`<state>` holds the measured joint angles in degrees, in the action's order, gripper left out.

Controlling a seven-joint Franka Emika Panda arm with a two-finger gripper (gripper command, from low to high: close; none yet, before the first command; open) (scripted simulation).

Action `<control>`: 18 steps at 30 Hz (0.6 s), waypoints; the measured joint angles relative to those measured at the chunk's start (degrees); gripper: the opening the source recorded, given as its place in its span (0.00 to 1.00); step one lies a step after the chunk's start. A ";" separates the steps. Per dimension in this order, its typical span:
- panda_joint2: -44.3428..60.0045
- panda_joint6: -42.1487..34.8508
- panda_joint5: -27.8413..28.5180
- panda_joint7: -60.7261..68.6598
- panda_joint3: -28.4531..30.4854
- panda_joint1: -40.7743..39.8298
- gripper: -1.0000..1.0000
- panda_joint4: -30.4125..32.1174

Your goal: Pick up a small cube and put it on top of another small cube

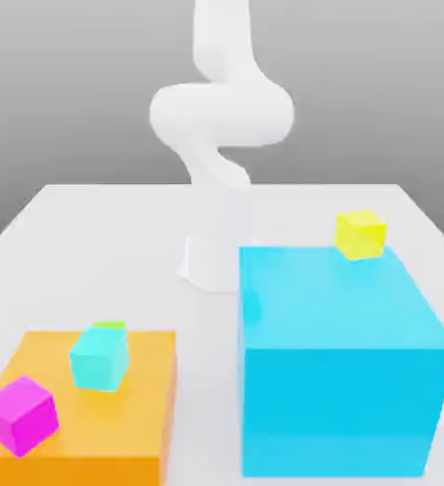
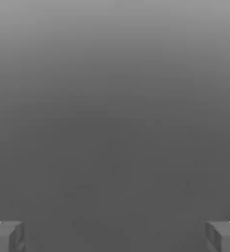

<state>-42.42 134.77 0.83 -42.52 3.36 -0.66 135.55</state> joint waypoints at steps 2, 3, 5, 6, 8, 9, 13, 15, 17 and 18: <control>3.39 2.86 0.73 3.19 3.01 -0.73 0.50 3.51; 5.07 4.27 1.11 4.74 4.44 -1.09 0.50 5.22; 8.42 7.07 1.87 7.80 7.16 -1.81 0.50 8.60; 10.09 8.46 2.26 9.32 8.47 -2.19 0.50 10.29; 13.50 11.28 3.06 12.38 11.00 -2.98 0.50 13.71; 15.24 12.73 3.48 13.93 12.25 -3.41 0.50 15.45; 22.78 18.92 5.66 20.24 17.50 -5.19 0.50 22.79; 27.21 22.56 6.85 23.87 20.02 -6.57 0.50 26.85; 32.23 26.70 8.41 27.69 22.54 -8.42 0.50 31.26; 34.28 28.45 9.33 29.17 23.52 -9.40 0.50 33.19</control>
<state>-8.14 163.23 10.16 -13.35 26.89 -10.06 168.75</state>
